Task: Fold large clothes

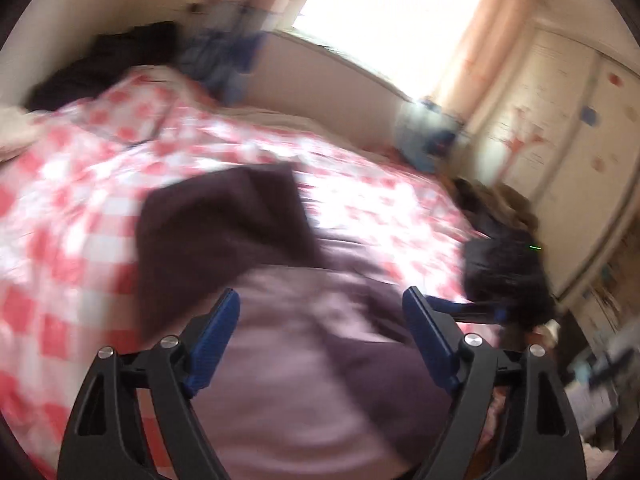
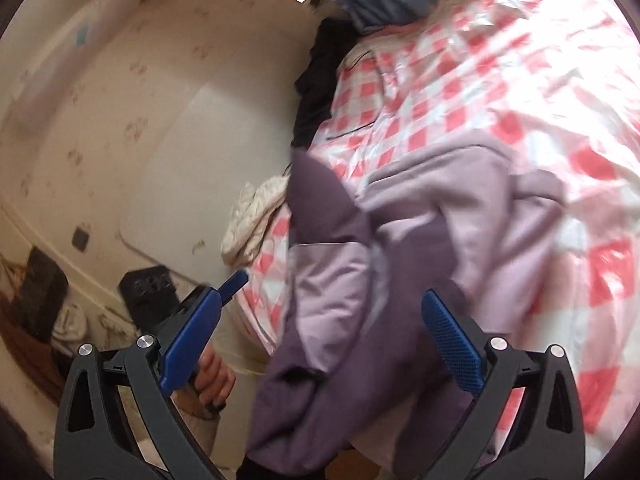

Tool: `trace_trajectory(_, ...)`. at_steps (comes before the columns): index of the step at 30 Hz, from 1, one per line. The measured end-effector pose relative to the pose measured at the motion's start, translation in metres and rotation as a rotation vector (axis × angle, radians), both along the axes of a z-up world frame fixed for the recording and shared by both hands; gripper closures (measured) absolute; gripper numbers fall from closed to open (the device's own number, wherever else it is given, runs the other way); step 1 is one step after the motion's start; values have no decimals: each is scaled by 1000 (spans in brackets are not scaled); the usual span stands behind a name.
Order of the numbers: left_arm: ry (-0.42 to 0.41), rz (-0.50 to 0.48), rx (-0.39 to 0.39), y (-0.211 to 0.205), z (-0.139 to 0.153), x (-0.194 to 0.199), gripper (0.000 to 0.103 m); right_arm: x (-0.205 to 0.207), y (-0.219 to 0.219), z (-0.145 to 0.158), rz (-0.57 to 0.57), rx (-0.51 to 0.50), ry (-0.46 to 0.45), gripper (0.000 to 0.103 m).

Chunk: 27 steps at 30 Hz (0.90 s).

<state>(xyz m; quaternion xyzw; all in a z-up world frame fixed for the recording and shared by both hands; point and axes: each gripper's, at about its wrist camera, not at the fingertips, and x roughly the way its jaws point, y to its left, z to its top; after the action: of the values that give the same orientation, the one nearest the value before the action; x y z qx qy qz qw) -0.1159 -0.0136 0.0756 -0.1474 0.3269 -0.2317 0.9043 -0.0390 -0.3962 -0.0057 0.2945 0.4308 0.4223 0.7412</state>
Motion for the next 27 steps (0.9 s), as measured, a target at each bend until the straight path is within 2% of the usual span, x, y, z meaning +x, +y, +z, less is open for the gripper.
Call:
trace_trajectory(2,85,119,14,36,-20,14,22,5,34,20,3,-145,-39,6)
trace_trajectory(4,153,178,-3,58,-43,25,22,11,65,34,52,-177,-64,6)
trace_trajectory(5,180,193,-19,66,-54,30,22,19,83,35,66,-234,-67,6)
trace_trajectory(7,217,203,-46,72,-73,33,22,37,120,25,72,-393,-79,6)
trace_trajectory(11,265,187,-77,68,-102,38,22,70,181,-25,206,-395,69,6)
trace_trajectory(12,270,184,-81,65,-106,39,22,71,197,-35,236,-454,55,6)
trace_trajectory(13,273,182,-83,68,-109,39,22,69,208,-37,266,-472,20,16)
trace_trajectory(14,273,178,-84,68,-109,39,22,64,210,-34,271,-448,-6,27)
trace_trajectory(15,267,171,-87,68,-106,36,22,62,207,-29,261,-407,-16,46)
trace_trajectory(16,258,162,-88,66,-103,34,22,58,201,-23,255,-356,-26,54)
trace_trajectory(19,230,118,-76,58,-90,32,22,39,179,-7,247,-265,-63,62)
trace_trajectory(23,141,40,-36,23,-55,18,22,-1,126,20,194,-152,-127,64)
trace_trajectory(25,130,-21,-23,-3,-46,17,22,-20,95,26,140,-166,-156,64)
trace_trajectory(26,150,-76,-13,-23,-49,19,22,-27,80,23,94,-203,-157,64)
trace_trajectory(27,168,-106,35,-42,-55,21,20,-28,75,20,42,-258,-149,64)
